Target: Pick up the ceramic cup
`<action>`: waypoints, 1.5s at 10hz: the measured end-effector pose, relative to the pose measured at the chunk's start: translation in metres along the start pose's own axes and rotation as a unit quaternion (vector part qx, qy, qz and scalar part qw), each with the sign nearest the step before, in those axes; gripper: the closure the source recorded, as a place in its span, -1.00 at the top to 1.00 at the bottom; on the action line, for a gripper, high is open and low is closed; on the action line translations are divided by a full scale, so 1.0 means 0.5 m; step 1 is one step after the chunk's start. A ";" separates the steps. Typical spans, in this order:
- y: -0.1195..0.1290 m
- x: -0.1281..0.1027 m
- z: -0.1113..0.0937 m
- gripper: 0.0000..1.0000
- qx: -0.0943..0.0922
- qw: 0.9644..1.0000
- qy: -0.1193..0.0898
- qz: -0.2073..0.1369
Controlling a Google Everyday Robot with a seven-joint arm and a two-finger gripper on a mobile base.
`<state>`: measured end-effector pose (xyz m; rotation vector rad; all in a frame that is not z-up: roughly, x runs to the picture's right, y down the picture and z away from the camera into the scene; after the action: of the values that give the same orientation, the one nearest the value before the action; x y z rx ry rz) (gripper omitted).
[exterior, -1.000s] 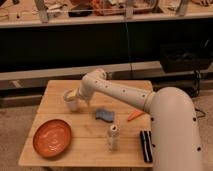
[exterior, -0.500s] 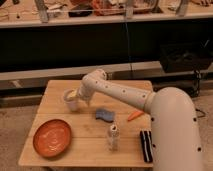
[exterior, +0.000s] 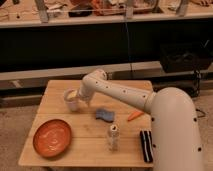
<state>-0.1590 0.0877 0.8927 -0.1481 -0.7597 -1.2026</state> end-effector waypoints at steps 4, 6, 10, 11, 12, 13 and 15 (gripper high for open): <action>0.002 -0.002 0.000 0.60 0.000 1.000 -0.001 -0.001; 0.003 -0.003 0.000 0.60 0.000 1.000 -0.002 -0.001; 0.005 -0.005 0.001 0.60 0.000 1.000 -0.004 -0.001; 0.006 -0.006 0.001 0.60 -0.001 1.000 -0.004 -0.001; 0.007 -0.006 0.001 0.60 -0.001 1.000 -0.004 -0.001; 0.007 -0.007 0.001 0.60 0.000 1.000 -0.004 -0.002; 0.007 -0.009 0.001 0.60 -0.001 1.000 -0.005 -0.001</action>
<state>-0.1565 0.0927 0.8915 -0.1545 -0.7687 -1.2057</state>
